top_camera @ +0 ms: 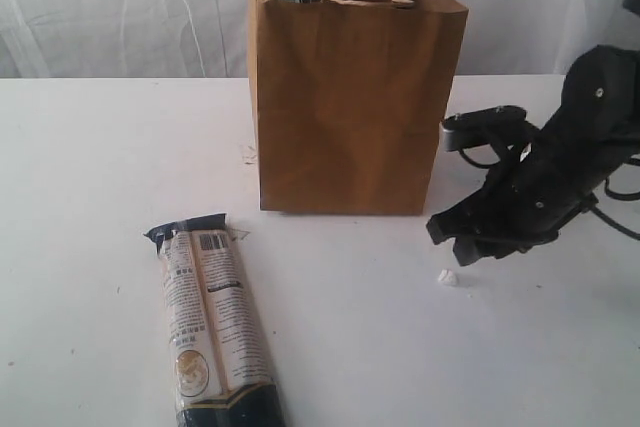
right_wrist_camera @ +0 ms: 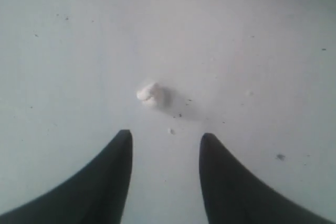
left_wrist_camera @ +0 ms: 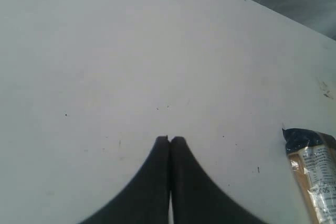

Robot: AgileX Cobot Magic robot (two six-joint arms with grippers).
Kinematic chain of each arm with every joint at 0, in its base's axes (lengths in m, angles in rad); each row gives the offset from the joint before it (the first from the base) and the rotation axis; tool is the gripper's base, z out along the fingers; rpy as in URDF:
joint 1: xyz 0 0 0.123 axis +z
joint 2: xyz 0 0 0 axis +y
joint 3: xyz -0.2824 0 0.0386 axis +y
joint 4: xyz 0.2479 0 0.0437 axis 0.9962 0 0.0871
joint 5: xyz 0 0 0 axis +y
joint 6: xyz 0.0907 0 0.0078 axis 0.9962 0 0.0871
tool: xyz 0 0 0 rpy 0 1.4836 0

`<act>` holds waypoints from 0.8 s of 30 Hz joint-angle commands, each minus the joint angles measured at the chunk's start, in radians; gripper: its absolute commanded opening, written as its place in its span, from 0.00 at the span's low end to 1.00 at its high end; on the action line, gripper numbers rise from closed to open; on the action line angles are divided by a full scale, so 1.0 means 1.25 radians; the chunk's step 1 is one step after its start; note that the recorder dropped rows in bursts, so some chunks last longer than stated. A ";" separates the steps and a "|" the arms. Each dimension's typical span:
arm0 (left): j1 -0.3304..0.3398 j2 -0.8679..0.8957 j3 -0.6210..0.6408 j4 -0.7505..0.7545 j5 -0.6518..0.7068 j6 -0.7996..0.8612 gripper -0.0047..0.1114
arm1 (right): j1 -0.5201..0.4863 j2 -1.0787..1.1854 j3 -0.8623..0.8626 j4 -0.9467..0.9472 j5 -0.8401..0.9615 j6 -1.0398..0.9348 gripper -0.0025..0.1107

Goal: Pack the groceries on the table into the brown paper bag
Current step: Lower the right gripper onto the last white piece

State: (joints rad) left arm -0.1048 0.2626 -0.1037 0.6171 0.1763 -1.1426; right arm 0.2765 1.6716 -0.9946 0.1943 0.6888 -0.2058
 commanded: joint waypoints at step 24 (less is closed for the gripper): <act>-0.004 -0.005 0.003 -0.002 0.002 -0.002 0.04 | 0.067 0.127 0.005 -0.034 -0.122 0.008 0.22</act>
State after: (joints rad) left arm -0.1048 0.2626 -0.1037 0.6171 0.1763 -1.1426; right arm 0.3598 1.8305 -0.9905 0.1555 0.5264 -0.1978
